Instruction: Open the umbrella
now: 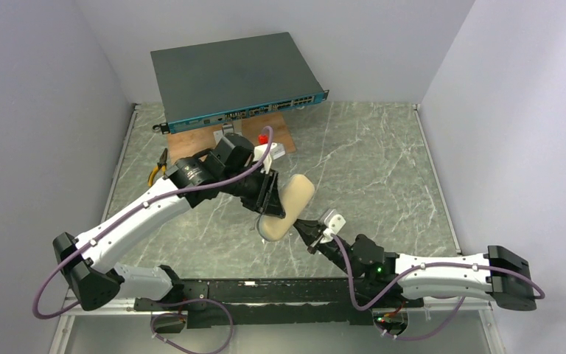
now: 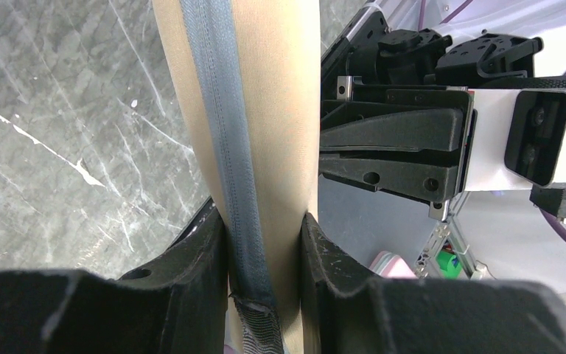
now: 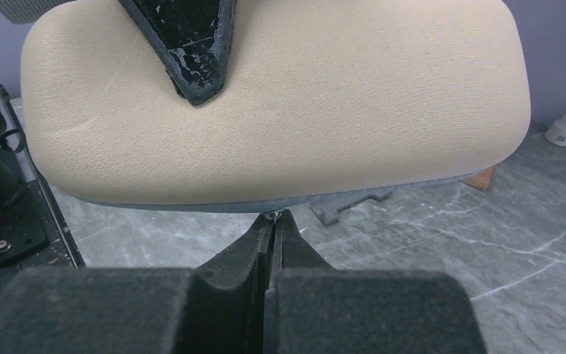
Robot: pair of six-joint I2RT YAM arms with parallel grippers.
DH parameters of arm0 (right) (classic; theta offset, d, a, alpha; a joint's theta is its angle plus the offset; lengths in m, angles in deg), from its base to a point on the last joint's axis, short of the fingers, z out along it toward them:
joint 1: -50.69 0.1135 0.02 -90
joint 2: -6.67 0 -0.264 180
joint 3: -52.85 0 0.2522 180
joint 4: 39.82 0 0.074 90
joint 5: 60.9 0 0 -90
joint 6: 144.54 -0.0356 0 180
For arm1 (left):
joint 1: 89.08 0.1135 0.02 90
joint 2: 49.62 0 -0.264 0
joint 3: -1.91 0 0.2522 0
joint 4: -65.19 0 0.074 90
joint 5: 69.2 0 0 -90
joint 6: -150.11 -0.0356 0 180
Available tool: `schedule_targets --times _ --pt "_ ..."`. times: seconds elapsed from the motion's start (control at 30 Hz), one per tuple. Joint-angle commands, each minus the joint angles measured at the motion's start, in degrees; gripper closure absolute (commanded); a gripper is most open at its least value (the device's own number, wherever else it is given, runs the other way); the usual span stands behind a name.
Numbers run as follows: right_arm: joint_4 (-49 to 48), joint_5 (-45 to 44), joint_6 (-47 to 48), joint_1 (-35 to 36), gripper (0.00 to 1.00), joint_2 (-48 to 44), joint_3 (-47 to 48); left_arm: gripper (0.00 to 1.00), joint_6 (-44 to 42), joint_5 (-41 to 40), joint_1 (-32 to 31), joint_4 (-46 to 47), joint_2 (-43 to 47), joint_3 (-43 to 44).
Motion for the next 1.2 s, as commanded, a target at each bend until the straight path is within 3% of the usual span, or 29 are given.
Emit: schedule_targets --times 0.0,0.77,1.17 --pt "3.61 -0.66 -1.47 -0.82 1.0 -1.91 0.42 1.0 -2.22 0.55 -0.77 -0.13 -0.06 4.86" --pt "1.49 -1.84 -3.93 -6.14 1.0 0.23 0.07 1.0 -5.6 1.35 -1.69 -3.32 1.91 3.77" --pt "-0.48 1.81 2.45 -6.24 1.0 1.3 -0.67 1.0 -10.09 3.0 -1.67 -7.89 7.73 -1.28"
